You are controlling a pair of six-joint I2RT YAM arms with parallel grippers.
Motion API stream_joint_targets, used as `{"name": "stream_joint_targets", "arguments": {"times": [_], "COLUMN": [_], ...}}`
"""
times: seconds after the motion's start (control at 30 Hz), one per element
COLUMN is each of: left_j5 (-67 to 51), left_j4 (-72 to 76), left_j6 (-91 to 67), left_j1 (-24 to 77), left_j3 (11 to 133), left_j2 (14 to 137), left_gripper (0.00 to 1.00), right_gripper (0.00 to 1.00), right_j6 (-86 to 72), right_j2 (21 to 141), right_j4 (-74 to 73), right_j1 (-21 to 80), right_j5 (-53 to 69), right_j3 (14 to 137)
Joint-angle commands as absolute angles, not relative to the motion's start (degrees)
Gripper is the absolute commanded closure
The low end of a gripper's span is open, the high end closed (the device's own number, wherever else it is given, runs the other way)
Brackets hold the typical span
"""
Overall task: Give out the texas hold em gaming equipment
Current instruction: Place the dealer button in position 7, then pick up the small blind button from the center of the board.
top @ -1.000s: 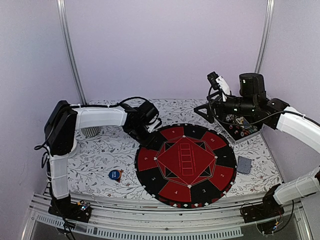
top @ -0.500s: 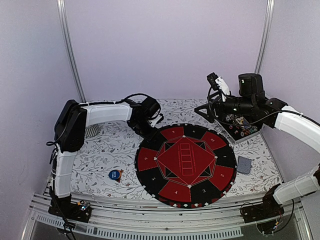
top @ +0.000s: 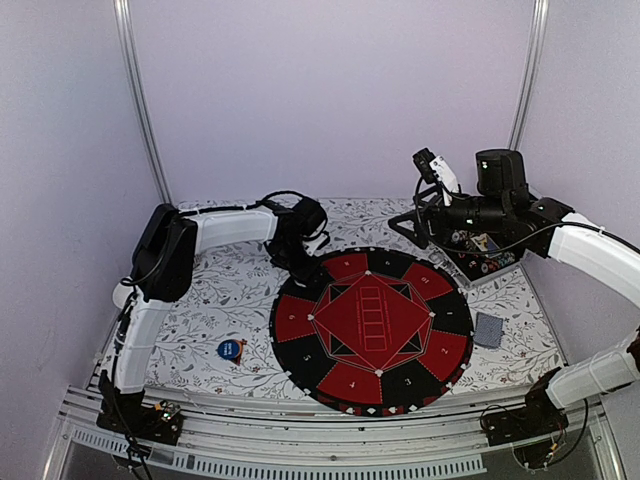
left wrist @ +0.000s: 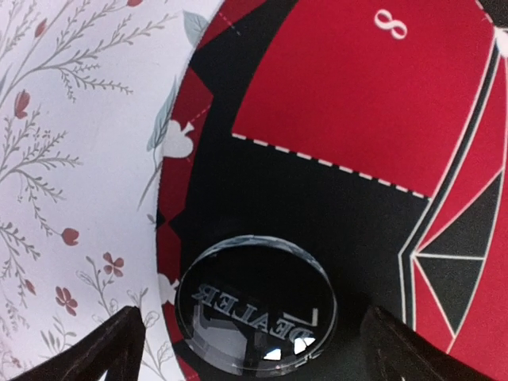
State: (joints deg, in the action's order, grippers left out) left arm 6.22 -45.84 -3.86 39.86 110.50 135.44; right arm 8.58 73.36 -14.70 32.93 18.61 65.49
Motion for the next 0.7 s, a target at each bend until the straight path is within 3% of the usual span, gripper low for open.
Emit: {"name": "stream_joint_targets", "arguments": {"times": [0.0,0.23,0.67], "left_j5": [6.2,5.4,7.4], "left_j4": [-47.6,-48.9,-58.7], "left_j6": [-4.0,-6.4,-27.6], "left_j1": [39.6,39.6,40.8], "left_j3": [112.0,110.0,70.5], "left_j2": [133.8,123.5,92.6], "left_gripper": [0.02,0.02,0.02], "right_gripper": [0.01,0.01,0.01], "right_j6": [8.1,7.4,7.8], "right_j2": [72.7,71.9,70.2], "right_j4": [-13.6,-13.7,-11.0], "right_j1": [32.6,32.5,32.6], "right_j5": [19.8,20.6,22.5], "right_j3": [65.2,65.2,60.4]}}
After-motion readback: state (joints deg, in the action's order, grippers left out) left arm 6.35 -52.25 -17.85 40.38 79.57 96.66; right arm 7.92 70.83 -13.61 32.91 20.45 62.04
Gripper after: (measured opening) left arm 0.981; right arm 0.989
